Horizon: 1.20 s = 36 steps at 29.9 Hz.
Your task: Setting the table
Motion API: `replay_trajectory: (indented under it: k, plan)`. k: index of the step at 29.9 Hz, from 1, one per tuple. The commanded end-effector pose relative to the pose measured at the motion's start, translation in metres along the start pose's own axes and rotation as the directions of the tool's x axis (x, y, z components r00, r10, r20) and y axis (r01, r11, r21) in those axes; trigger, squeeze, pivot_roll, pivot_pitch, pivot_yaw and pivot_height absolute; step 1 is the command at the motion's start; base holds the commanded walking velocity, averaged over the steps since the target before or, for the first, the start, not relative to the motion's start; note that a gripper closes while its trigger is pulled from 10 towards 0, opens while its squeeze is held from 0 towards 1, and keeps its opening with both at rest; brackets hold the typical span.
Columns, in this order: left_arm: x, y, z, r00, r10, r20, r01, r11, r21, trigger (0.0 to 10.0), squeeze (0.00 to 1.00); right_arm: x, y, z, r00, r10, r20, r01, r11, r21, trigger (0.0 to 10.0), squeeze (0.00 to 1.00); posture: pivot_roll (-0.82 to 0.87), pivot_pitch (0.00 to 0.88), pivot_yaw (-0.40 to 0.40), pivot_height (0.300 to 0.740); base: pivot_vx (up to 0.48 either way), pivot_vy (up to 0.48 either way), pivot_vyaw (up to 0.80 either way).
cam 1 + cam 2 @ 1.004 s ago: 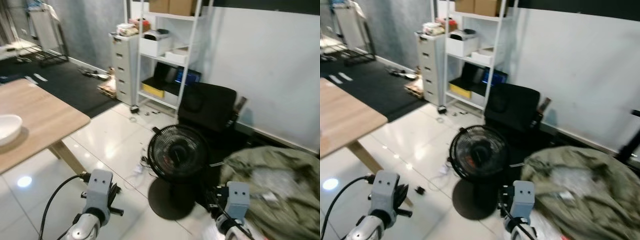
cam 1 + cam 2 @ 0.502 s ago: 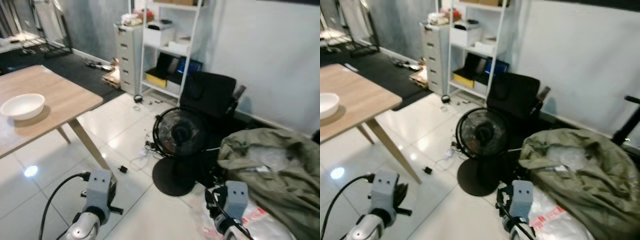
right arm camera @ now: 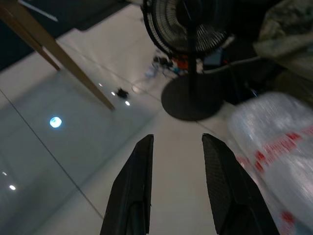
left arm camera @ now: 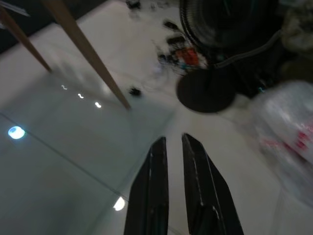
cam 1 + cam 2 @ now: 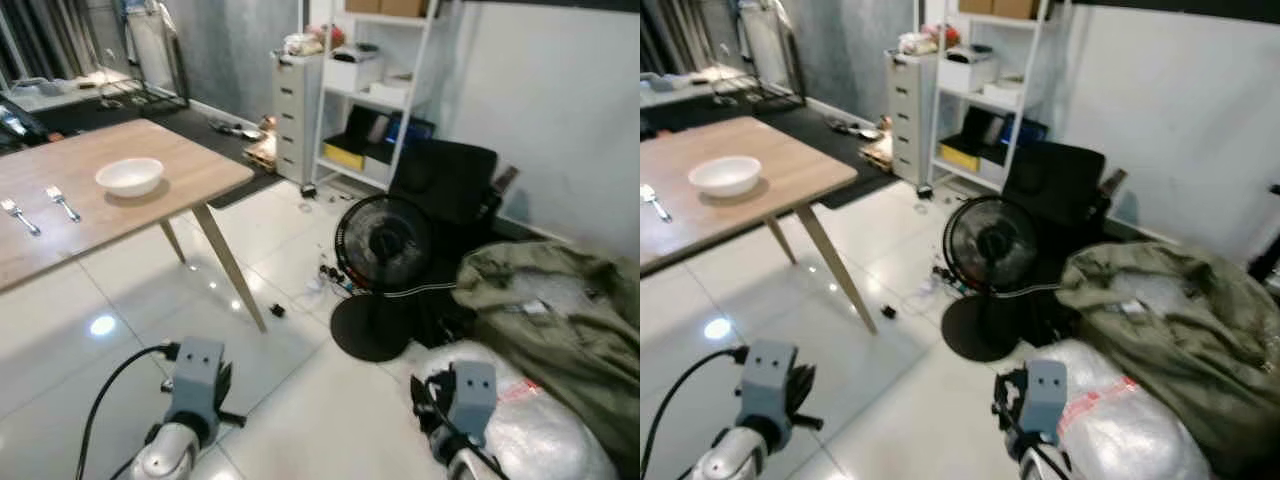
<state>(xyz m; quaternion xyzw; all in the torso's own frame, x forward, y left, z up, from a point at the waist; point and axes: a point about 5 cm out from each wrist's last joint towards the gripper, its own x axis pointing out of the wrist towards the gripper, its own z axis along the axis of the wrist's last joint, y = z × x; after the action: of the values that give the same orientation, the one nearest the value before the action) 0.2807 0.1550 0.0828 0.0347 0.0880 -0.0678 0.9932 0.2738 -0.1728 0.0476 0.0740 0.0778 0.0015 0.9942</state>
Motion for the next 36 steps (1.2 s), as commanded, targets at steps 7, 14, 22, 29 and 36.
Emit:
replay_trajectory:
  k: [7, 14, 22, 29, 36]
  plan:
    - [-0.003, 0.007, -0.009, 0.999, 0.020, -0.049, -0.020, 1.000, -0.003, 10.0, 0.00, 0.000, 0.004, -0.003, 1.000, 0.004, -0.008, -0.004, 1.000, 0.007, 10.0, 0.00, 0.07, 0.022, 0.054, 0.740, 0.000, 0.000, 0.00]
    - [-0.002, 0.010, -0.009, 0.998, 0.042, -0.039, -0.042, 0.999, 0.013, 10.0, 0.00, 0.000, 0.004, -0.002, 1.000, 0.005, -0.001, -0.005, 1.000, 0.010, 10.0, 0.00, 0.06, 0.022, 0.058, 0.740, 0.037, 0.000, 0.00]
    - [-0.001, 0.013, -0.007, 0.998, 0.058, -0.027, -0.057, 0.998, 0.017, 10.0, 0.00, 0.000, 0.007, 0.002, 1.000, 0.022, 0.021, -0.022, 1.000, 0.014, 10.0, 0.00, 0.06, 0.022, 0.058, 0.740, 0.431, 0.000, 0.00]
    - [-0.002, 0.013, -0.007, 0.998, 0.059, -0.021, -0.058, 0.998, 0.023, 10.0, 0.00, 0.003, 0.013, 0.012, 0.996, 0.061, 0.069, -0.065, 0.996, 0.054, 10.0, 0.00, 0.07, 0.024, 0.059, 0.740, 0.469, 0.000, 0.23]
    - [-0.002, 0.013, -0.007, 0.998, 0.061, -0.015, -0.060, 0.998, 0.028, 10.0, 0.00, 0.007, 0.013, 0.022, 0.992, 0.050, 0.115, -0.061, 0.994, 0.092, 10.0, 0.00, 0.07, 0.022, 0.058, 0.740, 0.469, 0.000, 0.80]
